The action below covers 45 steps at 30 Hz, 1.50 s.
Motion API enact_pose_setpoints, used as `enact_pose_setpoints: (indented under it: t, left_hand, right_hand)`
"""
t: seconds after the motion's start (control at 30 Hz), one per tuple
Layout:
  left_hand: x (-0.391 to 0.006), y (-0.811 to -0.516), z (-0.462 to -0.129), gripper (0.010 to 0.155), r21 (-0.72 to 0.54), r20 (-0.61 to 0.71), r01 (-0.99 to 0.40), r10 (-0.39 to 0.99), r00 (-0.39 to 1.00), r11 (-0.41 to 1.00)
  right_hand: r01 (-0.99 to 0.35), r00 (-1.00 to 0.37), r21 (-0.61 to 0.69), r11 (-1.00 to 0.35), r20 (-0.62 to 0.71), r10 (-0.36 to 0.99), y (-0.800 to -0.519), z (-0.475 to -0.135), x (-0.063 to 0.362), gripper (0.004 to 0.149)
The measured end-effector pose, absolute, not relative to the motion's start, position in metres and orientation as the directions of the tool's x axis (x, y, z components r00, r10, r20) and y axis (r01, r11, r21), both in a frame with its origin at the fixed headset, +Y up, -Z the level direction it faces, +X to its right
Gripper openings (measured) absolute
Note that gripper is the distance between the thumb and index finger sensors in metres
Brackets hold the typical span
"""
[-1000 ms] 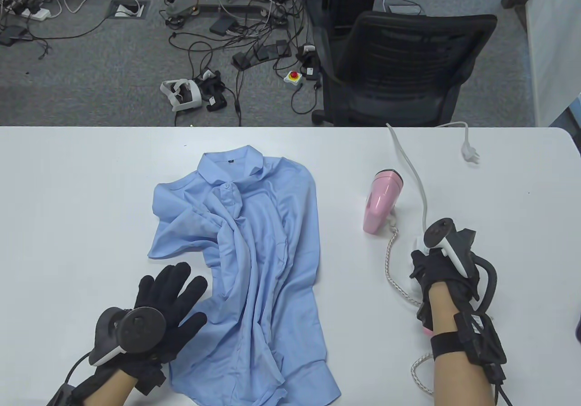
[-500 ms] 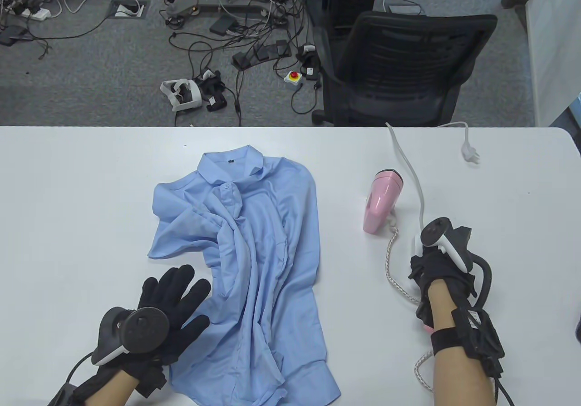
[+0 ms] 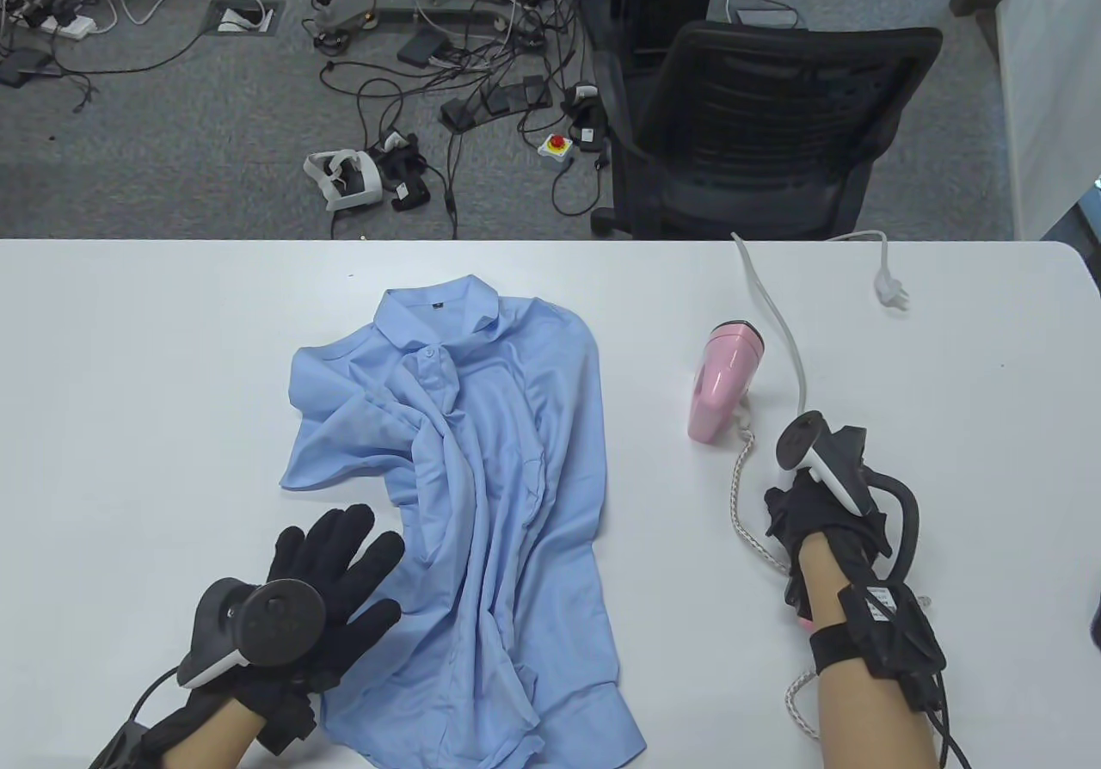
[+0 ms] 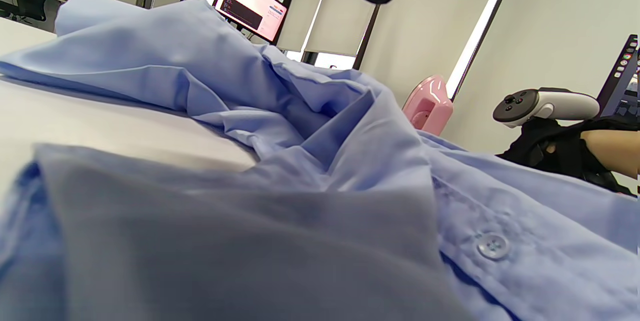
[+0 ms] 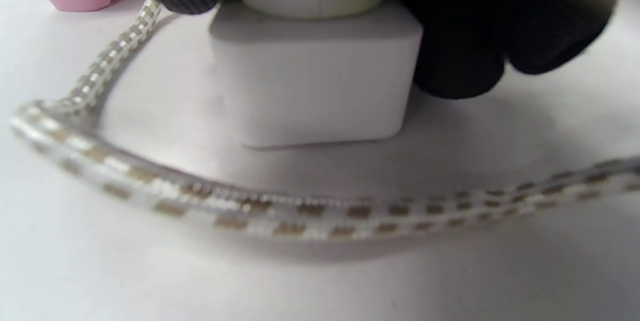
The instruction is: Iron long-sleeve shirt with electric iron on table
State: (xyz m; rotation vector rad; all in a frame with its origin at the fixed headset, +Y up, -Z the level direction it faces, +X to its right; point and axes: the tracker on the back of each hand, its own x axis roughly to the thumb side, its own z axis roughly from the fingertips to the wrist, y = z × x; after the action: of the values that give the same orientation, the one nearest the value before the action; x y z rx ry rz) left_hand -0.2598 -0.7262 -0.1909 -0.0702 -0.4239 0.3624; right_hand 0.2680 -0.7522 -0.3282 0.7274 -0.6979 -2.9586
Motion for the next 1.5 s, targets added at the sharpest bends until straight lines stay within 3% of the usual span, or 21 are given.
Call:
enact_pose_setpoints:
  t: [0.13,0.2,0.23,0.37,0.53,0.73,0.83,0.97,1.07,1.13,1.23,1.43,1.5]
  left_hand:
    - [-0.259,-0.724,-0.189,0.066,-0.123,0.400,-0.333,0.354,0.845,0.935]
    - [-0.260,-0.722,-0.187,0.066,-0.104,0.404,-0.328,0.341,0.849,0.939]
    - [-0.260,-0.720,-0.187,0.066,-0.088,0.409,-0.323,0.330,0.851,0.942]
    - [-0.259,-0.718,-0.185,0.066,-0.072,0.417,-0.328,0.327,0.848,0.942]
    - [-0.259,-0.718,-0.186,0.066,-0.063,0.418,-0.333,0.327,0.847,0.941]
    - [-0.256,-0.718,-0.184,0.066,-0.063,0.430,-0.333,0.327,0.842,0.941]
    - [-0.255,-0.716,-0.182,0.066,-0.043,0.439,-0.338,0.322,0.839,0.940]
    - [-0.257,-0.716,-0.183,0.066,-0.023,0.434,-0.356,0.330,0.838,0.934]
    - [-0.259,-0.719,-0.186,0.066,-0.041,0.422,-0.361,0.343,0.839,0.932]
    - [-0.259,-0.721,-0.187,0.066,-0.044,0.417,-0.360,0.345,0.841,0.932]
    - [-0.258,-0.723,-0.187,0.066,-0.047,0.416,-0.354,0.340,0.843,0.934]
    - [-0.260,-0.723,-0.187,0.066,-0.047,0.403,-0.366,0.353,0.844,0.929]
    - [-0.261,-0.722,-0.187,0.066,-0.046,0.402,-0.368,0.354,0.844,0.929]
  right_hand:
    - [-0.149,-0.890,0.439,-0.886,-0.449,-0.073,-0.750,-0.329,0.276,0.074]
    - [-0.123,-0.885,0.457,-0.881,-0.452,-0.111,-0.743,-0.327,0.275,0.077]
    - [-0.076,-0.875,0.426,-0.902,-0.462,-0.145,-0.732,-0.325,0.273,0.078]
    - [-0.016,-0.888,0.111,-0.994,-0.458,-0.037,-0.678,-0.314,0.261,0.080]
    - [-0.041,-0.928,-0.025,-0.999,-0.370,0.047,-0.623,-0.293,0.234,0.081]
    - [-0.009,-0.984,-0.189,-0.982,-0.173,0.043,-0.601,-0.253,0.172,0.081]
    - [-0.084,-0.994,-0.162,-0.983,-0.056,0.094,-0.608,-0.225,0.140,0.076]
    - [-0.166,-0.984,-0.164,-0.972,0.097,0.151,-0.640,-0.197,0.101,0.074]
    - [0.000,-0.993,0.007,-1.000,0.120,0.001,-0.671,-0.191,0.088,0.075]
    - [0.033,-0.989,0.106,-0.994,0.145,-0.017,-0.692,-0.188,0.086,0.077]
    - [0.129,-0.985,0.410,-0.903,0.161,-0.068,-0.723,-0.183,0.077,0.086]
    - [0.259,-0.960,0.497,-0.828,0.223,-0.167,-0.764,-0.180,0.059,0.093]
    - [0.306,-0.948,0.470,-0.828,0.232,-0.218,-0.767,-0.178,0.054,0.092]
